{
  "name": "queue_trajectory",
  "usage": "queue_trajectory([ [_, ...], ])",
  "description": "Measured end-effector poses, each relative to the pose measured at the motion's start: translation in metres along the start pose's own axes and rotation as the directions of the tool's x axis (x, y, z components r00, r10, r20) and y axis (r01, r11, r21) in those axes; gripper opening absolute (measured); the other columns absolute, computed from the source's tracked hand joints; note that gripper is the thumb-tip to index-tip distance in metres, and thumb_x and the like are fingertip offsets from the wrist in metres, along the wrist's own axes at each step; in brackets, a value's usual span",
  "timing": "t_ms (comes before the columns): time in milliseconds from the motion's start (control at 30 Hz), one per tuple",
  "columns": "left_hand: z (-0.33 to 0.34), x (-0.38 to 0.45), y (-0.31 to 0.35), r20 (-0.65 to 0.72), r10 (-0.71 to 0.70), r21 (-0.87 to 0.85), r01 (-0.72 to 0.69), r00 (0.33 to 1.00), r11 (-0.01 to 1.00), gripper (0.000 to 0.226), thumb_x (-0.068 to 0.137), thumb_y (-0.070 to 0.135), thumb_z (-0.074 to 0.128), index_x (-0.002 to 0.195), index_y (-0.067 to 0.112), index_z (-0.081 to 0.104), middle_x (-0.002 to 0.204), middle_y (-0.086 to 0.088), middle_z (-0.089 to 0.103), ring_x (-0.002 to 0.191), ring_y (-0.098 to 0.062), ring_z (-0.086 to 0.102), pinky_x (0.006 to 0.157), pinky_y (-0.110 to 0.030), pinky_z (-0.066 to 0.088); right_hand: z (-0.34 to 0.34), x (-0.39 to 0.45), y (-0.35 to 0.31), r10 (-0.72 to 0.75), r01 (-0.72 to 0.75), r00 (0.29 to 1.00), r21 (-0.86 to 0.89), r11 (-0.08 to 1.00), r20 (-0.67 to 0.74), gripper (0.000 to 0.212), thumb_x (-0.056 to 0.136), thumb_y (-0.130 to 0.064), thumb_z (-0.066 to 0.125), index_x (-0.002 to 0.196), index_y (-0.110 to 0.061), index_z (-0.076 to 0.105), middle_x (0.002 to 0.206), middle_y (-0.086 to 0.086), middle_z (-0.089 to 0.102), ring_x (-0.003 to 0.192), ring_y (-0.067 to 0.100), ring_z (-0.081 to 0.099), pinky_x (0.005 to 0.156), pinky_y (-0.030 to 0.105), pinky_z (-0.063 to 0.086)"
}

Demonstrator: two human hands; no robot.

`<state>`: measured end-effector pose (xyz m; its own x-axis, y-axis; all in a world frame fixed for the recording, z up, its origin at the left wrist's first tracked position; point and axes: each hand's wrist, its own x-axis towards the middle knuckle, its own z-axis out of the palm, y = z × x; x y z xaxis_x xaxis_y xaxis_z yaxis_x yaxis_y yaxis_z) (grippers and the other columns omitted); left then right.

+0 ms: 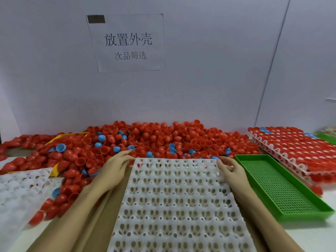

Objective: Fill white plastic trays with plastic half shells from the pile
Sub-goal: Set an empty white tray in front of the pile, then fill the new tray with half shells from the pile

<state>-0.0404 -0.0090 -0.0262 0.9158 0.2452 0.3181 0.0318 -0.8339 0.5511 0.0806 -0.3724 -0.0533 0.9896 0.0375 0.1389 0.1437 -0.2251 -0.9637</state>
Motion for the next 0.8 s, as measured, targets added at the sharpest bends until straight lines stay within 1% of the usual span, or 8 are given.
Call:
queue_trajectory([
  [100,0.009,-0.020,0.000,-0.105,-0.010,-0.095,0.000,0.994,0.995,0.029,0.105,0.025,0.054,0.132,0.024,0.066,0.142,0.010,0.058,0.134,-0.005,0.048,0.111,-0.027,0.037,0.000,-0.002,-0.005,0.051,-0.064,0.992,0.116,0.991,0.117,0.035,0.103,-0.037,0.064,0.136,-0.030,0.057,0.113,0.005,0.074,0.097,0.019,0.077,0.083,0.039,0.063],
  [200,0.027,-0.039,0.020,0.119,0.114,0.007,-0.115,0.986,0.993,0.051,0.099,0.066,0.041,0.145,0.046,0.049,0.151,0.036,0.026,0.141,0.012,0.020,0.122,-0.034,0.019,-0.001,-0.005,-0.006,-0.034,0.043,0.982,-0.049,0.998,0.185,0.026,0.105,-0.035,0.059,0.131,-0.033,0.063,0.120,-0.005,0.071,0.106,0.011,0.071,0.091,0.036,0.061],
  [300,0.036,-0.037,0.029,0.309,0.138,0.173,-0.198,0.941,0.965,0.067,0.093,0.083,0.024,0.155,0.057,0.020,0.156,0.039,-0.005,0.142,0.013,-0.005,0.119,-0.030,-0.001,-0.004,-0.007,-0.005,-0.118,0.172,0.973,-0.281,0.944,0.201,0.021,0.105,-0.034,0.059,0.122,-0.034,0.071,0.113,-0.017,0.072,0.104,0.001,0.068,0.094,0.036,0.057],
  [400,0.032,-0.027,0.029,0.340,0.146,0.120,-0.197,0.929,0.973,0.065,0.093,0.081,0.031,0.154,0.057,0.025,0.162,0.034,0.001,0.146,0.010,0.000,0.124,-0.035,0.002,-0.007,-0.006,-0.005,-0.151,0.177,0.982,-0.276,0.945,0.116,0.022,0.105,-0.021,0.058,0.109,-0.031,0.077,0.097,-0.014,0.075,0.083,0.002,0.071,0.081,0.033,0.060],
  [500,0.028,-0.023,0.020,0.333,0.158,-0.011,-0.164,0.929,0.986,0.052,0.095,0.072,0.044,0.145,0.062,0.037,0.161,0.037,0.013,0.152,0.004,0.011,0.127,-0.036,0.008,-0.008,-0.004,-0.003,-0.129,0.126,0.992,-0.166,0.978,-0.008,0.026,0.107,-0.010,0.053,0.105,-0.022,0.077,0.090,-0.006,0.078,0.075,0.015,0.075,0.074,0.044,0.065],
  [600,0.030,-0.024,0.013,0.262,0.144,-0.147,-0.108,0.954,0.983,0.043,0.093,0.064,0.057,0.136,0.057,0.054,0.155,0.040,0.028,0.149,0.003,0.022,0.127,-0.040,0.017,-0.009,-0.003,-0.001,-0.137,0.128,0.990,-0.155,0.980,-0.044,0.022,0.107,-0.011,0.053,0.110,-0.018,0.073,0.081,-0.003,0.076,0.068,0.015,0.073,0.066,0.035,0.063],
  [700,0.032,-0.022,0.016,0.219,0.134,-0.126,-0.109,0.966,0.986,0.041,0.094,0.060,0.061,0.133,0.051,0.060,0.156,0.035,0.032,0.149,0.000,0.027,0.127,-0.042,0.019,-0.013,-0.004,-0.004,-0.144,0.161,0.986,-0.230,0.960,0.088,0.017,0.106,-0.022,0.059,0.112,-0.025,0.075,0.088,-0.007,0.077,0.076,0.006,0.072,0.069,0.024,0.059],
  [800,0.031,-0.023,0.021,0.207,0.117,-0.056,-0.107,0.971,0.993,0.041,0.096,0.060,0.057,0.136,0.050,0.057,0.158,0.033,0.030,0.148,0.001,0.027,0.126,-0.038,0.019,-0.018,-0.008,-0.011,-0.091,0.161,0.952,-0.225,0.961,0.292,0.020,0.102,-0.034,0.065,0.122,-0.038,0.068,0.108,-0.024,0.074,0.097,-0.012,0.068,0.074,0.008,0.053],
])
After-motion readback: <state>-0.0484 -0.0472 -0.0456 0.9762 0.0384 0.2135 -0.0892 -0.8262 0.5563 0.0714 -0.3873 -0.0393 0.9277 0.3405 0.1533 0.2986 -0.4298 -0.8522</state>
